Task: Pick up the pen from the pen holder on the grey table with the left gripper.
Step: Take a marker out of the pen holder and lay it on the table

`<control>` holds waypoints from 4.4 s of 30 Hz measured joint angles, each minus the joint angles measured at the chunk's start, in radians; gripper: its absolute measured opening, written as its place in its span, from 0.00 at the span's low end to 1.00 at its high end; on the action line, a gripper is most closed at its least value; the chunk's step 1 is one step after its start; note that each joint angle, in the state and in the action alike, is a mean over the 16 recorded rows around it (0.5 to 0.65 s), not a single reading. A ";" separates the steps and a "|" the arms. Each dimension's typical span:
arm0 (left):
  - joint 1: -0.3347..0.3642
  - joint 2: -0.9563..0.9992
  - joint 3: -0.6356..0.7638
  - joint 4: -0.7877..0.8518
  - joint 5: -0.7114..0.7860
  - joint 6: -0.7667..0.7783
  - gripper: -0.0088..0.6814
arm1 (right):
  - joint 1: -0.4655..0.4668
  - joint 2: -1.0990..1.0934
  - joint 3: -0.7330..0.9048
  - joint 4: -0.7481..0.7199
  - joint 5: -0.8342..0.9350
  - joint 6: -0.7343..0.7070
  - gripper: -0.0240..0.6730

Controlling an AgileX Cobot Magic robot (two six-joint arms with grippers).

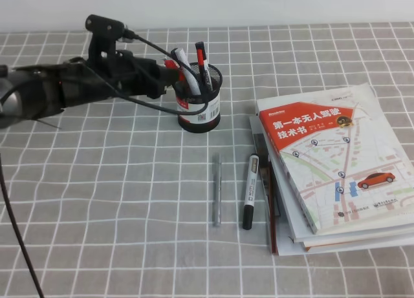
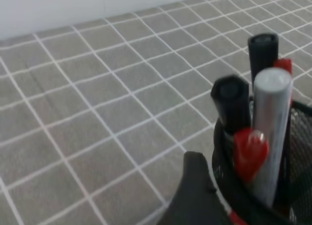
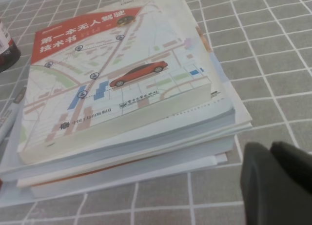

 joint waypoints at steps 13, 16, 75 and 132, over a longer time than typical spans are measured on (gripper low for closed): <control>-0.010 0.018 -0.049 0.000 -0.001 -0.001 0.05 | 0.000 0.000 0.000 0.000 0.000 0.000 0.03; -0.011 0.018 -0.053 0.001 0.008 -0.004 0.03 | 0.000 0.000 0.000 0.000 0.000 0.000 0.03; -0.103 -0.418 -0.199 0.996 0.622 -1.197 0.02 | 0.000 0.000 0.000 0.000 0.000 0.000 0.03; -0.220 0.061 -0.326 0.957 0.526 -1.171 0.04 | 0.000 0.000 0.000 0.000 0.000 0.000 0.03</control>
